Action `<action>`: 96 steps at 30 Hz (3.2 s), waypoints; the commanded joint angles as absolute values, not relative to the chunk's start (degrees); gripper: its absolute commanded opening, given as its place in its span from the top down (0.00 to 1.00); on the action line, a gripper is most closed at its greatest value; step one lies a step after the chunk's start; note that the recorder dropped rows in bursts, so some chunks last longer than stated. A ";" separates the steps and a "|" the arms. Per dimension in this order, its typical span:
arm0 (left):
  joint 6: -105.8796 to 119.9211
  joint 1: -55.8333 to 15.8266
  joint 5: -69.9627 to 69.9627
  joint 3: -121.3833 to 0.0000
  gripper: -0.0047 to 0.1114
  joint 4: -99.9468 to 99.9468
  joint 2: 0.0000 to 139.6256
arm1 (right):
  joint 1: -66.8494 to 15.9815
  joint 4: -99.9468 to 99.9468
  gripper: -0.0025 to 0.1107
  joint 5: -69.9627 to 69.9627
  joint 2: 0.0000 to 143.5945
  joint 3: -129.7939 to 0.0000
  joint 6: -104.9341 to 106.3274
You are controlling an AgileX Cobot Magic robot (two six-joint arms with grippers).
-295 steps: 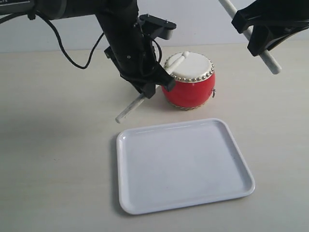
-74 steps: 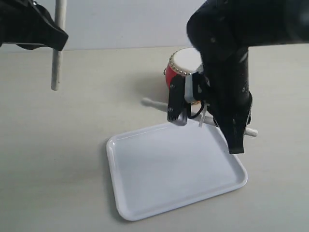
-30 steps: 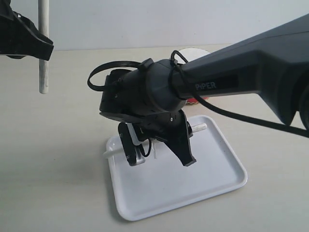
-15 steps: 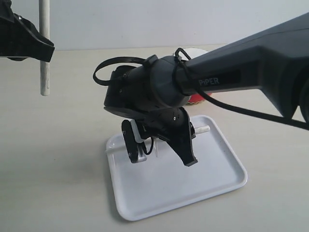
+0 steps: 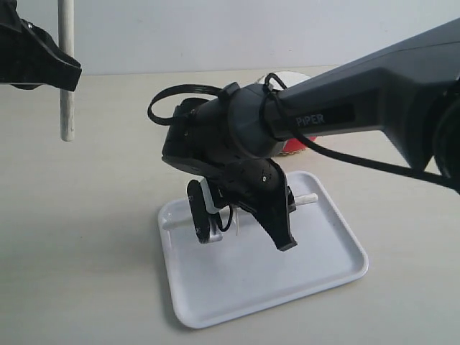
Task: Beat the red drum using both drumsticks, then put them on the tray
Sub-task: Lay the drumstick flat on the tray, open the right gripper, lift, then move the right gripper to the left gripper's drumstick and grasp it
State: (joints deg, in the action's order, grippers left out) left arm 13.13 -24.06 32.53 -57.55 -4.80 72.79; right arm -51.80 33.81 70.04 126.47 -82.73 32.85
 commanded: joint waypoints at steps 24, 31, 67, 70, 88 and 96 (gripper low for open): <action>13.28 -23.89 31.11 -57.29 0.96 -5.76 72.33 | -51.61 35.84 0.47 69.96 127.61 -83.21 25.65; 20.95 -23.89 29.14 -56.02 0.96 -12.06 72.33 | -51.18 26.75 0.47 69.96 120.66 -83.21 24.27; 91.62 -3.14 61.64 -47.16 0.96 -99.72 88.94 | -35.72 -50.50 0.47 41.61 104.79 -83.21 58.26; 91.62 -3.14 62.11 -47.16 0.96 -99.85 89.01 | -35.72 -51.77 0.47 39.81 104.79 -83.21 58.81; 91.40 -3.14 68.12 -47.16 0.96 -99.95 89.01 | -35.72 -51.93 0.81 39.64 104.79 -83.21 58.45; 91.23 -3.14 68.12 -47.16 0.96 -99.95 89.01 | -35.72 -53.16 0.98 40.82 104.79 -83.21 57.63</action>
